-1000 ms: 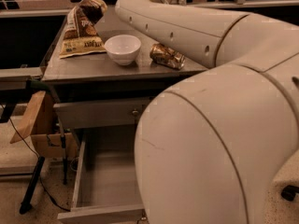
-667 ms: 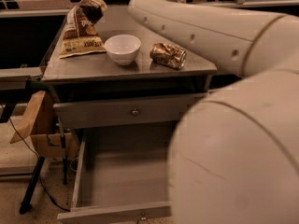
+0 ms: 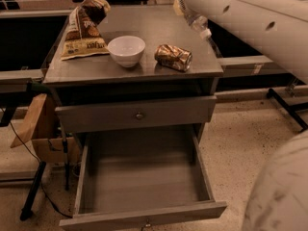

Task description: Pick blue plastic bottle from middle drawer and place on counter

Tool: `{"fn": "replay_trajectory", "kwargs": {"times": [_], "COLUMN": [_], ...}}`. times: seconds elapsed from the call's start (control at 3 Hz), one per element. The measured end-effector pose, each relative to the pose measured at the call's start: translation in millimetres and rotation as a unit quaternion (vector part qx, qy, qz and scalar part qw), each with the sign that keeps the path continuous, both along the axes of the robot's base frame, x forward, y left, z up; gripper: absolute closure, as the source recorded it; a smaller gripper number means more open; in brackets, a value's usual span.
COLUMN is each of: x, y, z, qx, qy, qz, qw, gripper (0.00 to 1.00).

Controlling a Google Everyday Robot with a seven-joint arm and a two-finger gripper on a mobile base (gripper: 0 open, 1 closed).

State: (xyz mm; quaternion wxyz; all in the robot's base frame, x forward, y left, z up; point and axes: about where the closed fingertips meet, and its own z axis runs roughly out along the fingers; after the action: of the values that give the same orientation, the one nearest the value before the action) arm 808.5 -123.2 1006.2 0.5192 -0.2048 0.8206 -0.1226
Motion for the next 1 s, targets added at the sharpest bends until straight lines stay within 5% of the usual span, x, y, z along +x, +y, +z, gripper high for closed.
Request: {"fn": "replay_trajectory", "kwargs": {"times": [0.67, 1.0], "x": [7.1, 16.2], "y": [36.7, 61.8], "z": [-11.8, -27.1], "qx": [0.044, 0.008], "qy": [0.002, 0.003], "qz": [0.108, 0.163], "qw": [0.9932, 0.9866], "gripper": [1.00, 1.00]}}
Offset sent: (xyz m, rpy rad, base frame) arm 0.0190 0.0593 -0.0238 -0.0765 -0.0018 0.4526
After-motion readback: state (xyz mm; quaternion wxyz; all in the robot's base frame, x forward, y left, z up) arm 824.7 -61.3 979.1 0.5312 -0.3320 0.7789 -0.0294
